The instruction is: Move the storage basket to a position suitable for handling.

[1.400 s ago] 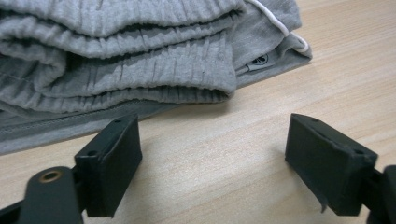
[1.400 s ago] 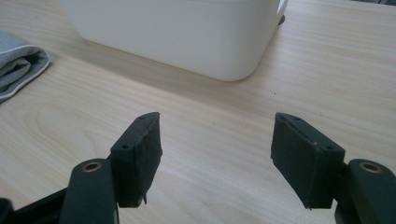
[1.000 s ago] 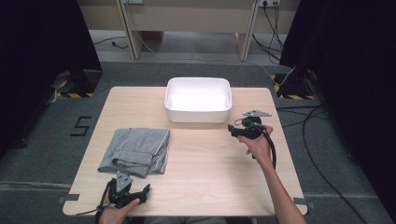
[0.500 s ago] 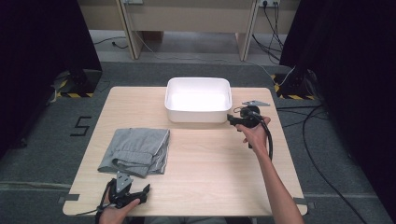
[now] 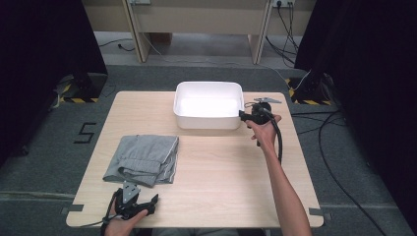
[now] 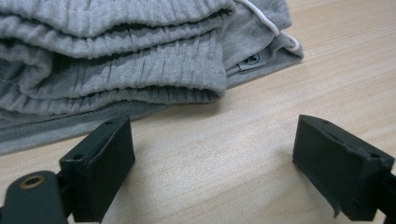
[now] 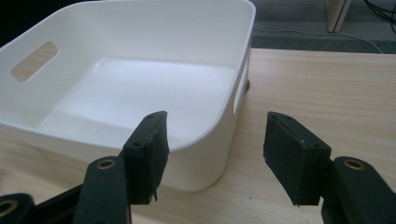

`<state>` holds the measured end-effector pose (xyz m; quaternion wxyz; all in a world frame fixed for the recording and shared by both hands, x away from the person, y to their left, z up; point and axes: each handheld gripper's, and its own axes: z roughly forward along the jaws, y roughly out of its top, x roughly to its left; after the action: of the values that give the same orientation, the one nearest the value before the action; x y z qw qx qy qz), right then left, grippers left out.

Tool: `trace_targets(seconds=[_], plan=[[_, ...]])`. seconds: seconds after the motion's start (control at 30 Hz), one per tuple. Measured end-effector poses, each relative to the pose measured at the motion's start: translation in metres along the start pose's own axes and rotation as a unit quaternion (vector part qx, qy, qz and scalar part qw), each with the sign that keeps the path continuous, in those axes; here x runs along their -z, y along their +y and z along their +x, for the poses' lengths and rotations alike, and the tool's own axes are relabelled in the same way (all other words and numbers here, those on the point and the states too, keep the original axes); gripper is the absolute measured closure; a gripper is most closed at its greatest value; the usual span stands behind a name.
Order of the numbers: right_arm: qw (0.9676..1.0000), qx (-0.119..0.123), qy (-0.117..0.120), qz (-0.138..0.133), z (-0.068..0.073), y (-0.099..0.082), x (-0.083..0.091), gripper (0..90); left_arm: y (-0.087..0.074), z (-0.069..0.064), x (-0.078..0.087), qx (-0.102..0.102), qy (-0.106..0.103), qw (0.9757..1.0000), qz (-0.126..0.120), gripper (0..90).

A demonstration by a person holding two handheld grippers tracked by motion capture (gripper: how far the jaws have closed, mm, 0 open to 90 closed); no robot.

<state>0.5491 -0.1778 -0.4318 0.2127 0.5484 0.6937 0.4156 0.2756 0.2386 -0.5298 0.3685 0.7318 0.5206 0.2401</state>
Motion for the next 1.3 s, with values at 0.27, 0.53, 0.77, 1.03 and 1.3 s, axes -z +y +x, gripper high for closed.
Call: trace_targets(seconds=[0.27,0.53,0.77,1.03,1.3], plan=[[0.9997,-0.004,-0.019,0.014,-0.005,0.005,-0.018,43.7,0.000,0.000,0.000,0.000,-0.001,1.0000,0.000,11.5],[0.9994,0.012,-0.018,0.026,-0.001,0.006,-0.023,50.9,0.000,0.000,0.000,0.000,-0.001,1.0000,0.000,11.5],[0.9982,0.030,-0.021,0.048,-0.003,0.008,-0.016,54.4,0.000,-0.001,0.001,-0.001,-0.002,1.0000,0.001,11.6],[0.9974,0.046,-0.015,0.054,-0.012,0.001,-0.001,56.5,0.000,-0.001,0.001,-0.002,-0.003,1.0000,0.003,11.5],[0.9971,0.048,-0.008,0.059,-0.024,-0.012,0.011,59.2,0.000,0.000,0.001,-0.003,-0.003,1.0000,0.004,11.6]])
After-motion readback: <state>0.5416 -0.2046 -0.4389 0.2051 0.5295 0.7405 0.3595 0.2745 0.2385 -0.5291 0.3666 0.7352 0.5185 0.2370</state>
